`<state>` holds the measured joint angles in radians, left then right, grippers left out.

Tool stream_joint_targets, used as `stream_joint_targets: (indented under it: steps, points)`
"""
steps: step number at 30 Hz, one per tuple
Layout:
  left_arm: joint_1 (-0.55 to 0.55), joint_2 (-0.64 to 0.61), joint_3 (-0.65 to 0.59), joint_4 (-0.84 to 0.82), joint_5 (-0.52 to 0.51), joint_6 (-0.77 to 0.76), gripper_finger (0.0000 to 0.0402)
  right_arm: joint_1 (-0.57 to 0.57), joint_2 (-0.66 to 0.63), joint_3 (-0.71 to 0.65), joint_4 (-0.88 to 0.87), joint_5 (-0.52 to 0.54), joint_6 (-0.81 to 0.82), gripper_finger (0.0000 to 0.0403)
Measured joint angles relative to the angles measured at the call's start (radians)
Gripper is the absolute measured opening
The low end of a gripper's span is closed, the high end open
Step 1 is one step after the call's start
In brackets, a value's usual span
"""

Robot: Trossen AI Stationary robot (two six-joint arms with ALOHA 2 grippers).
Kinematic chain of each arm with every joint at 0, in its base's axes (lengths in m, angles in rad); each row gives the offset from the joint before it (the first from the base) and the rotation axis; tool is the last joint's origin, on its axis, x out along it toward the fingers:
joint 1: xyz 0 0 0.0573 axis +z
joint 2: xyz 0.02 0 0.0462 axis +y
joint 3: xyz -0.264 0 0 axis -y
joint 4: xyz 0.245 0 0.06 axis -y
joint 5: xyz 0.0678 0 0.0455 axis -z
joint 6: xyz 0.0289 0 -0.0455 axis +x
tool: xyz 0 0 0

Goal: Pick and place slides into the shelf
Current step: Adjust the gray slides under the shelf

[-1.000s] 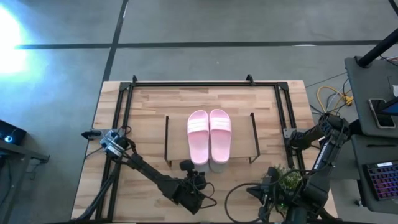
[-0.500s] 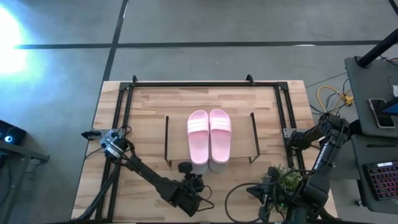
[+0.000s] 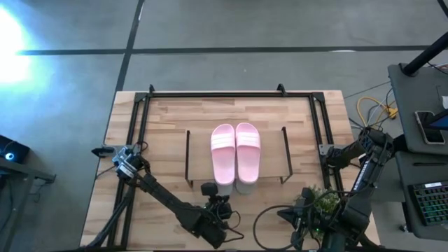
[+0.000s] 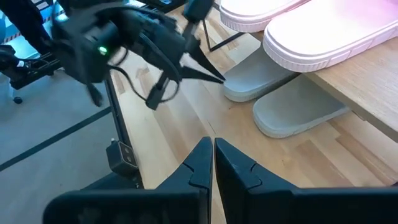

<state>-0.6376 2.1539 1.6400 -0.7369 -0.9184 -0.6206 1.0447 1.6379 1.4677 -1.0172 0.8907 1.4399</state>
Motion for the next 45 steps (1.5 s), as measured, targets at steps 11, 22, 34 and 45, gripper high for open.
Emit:
stream_joint_targets:
  steps: [11,22,34,45]
  points:
    - [-0.091,-0.004,0.138,-0.140,0.007,-0.190,0.0001,-0.009,0.093,-0.020,0.002,-0.113,-0.030,0.0011]
    - [-0.178,0.068,0.115,-0.135,0.025,-0.795,0.0001,-0.119,0.264,-0.020,0.128,-0.194,-0.313,0.0011]
    - [-0.121,0.186,0.114,-0.043,-0.004,-0.971,0.0001,-0.223,0.328,-0.019,0.254,-0.266,-0.532,0.0011]
    - [-0.054,0.194,0.113,-0.037,-0.033,-0.863,0.0001,-0.222,0.325,-0.019,0.254,-0.266,-0.533,0.0011]
